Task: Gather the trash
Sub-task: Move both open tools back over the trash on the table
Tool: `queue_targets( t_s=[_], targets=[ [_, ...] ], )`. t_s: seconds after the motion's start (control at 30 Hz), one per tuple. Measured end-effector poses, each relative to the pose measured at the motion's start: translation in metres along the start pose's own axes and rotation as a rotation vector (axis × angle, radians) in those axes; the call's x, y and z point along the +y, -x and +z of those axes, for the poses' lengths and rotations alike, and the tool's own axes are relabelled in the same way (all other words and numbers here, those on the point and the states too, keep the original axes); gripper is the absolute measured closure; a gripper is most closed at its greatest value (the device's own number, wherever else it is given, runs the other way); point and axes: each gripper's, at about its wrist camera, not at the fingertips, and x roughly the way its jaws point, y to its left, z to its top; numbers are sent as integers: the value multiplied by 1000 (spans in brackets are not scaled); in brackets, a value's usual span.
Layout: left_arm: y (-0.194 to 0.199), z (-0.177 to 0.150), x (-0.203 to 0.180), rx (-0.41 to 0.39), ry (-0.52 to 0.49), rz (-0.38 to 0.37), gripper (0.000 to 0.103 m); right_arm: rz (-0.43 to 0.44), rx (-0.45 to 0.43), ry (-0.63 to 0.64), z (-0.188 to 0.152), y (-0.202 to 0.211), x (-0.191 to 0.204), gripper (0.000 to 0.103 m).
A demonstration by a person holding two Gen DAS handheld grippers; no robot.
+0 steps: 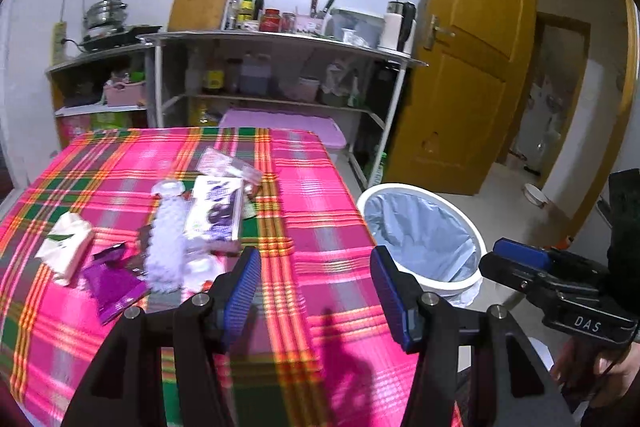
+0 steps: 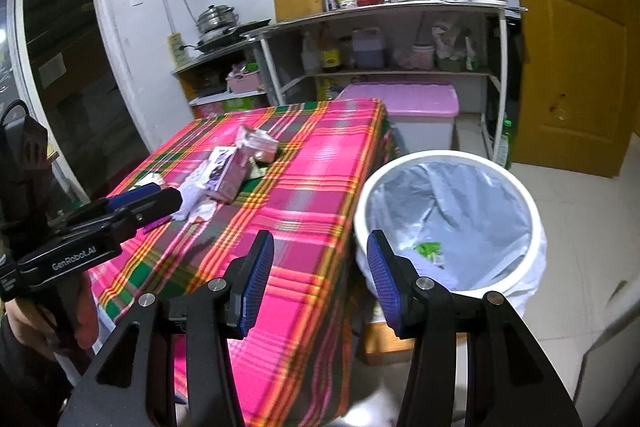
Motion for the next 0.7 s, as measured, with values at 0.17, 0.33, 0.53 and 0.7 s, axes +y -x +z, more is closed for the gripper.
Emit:
queue_targets(
  t_s=[0.17,0.33,0.53,0.7],
  targets=[
    [16,-10,13,-19,6,40,47,17,-32,69,-2,1,17,53],
    [26,-20,22,-28,16,75,47,67,-5,60,-3,-5,27,53],
    [36,-28,43,-39,43,119,47,76,8,105,-3,-12,45,53],
    [39,-30,62,-40,80,162,47,86,32,135,0,-25,57,53]
  ],
)
